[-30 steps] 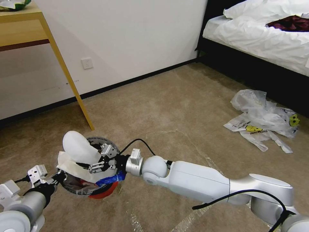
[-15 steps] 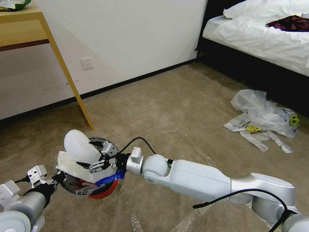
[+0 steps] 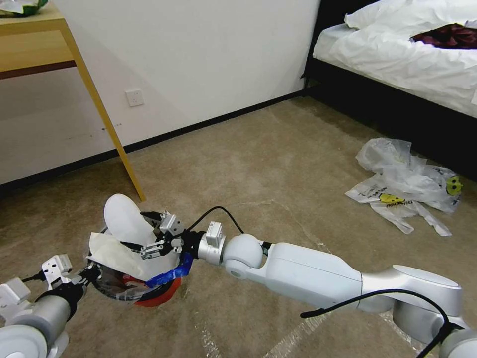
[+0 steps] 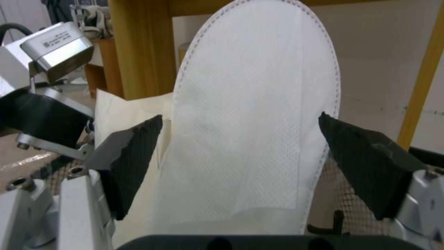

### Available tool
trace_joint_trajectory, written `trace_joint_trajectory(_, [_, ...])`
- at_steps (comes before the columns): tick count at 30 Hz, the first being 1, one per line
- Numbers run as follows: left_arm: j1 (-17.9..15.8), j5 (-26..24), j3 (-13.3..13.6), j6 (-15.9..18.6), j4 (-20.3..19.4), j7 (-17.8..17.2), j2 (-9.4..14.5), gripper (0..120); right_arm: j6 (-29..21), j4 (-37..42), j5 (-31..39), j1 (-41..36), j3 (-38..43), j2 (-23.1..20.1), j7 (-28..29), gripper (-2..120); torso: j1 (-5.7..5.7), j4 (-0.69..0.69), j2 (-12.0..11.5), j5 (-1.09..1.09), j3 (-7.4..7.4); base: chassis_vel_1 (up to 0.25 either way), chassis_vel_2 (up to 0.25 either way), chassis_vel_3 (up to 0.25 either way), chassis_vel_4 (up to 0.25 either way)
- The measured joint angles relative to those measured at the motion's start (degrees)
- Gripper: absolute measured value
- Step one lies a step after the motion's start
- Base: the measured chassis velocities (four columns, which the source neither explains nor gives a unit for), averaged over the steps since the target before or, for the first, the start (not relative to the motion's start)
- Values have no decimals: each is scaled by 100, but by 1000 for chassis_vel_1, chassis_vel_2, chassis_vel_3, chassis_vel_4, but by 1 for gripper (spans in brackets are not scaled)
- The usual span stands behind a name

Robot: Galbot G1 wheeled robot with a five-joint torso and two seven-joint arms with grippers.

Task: Pick up the trash bin and place the garbage on the floor into it.

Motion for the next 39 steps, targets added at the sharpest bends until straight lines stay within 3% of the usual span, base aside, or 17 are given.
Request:
trace_joint_trajectory(19, [13,-4,-20,0,-25,3,-8,1,-34,140,80,108,303,18,68,88,0,0,0,1,0,0,0,0,0])
trace_joint_trajectory(39, [44,-54,-131,1,-67,4,38,1,-118,733,452,146,1614,-327,109,94,0,1,0,1,0,0,0,0,0])
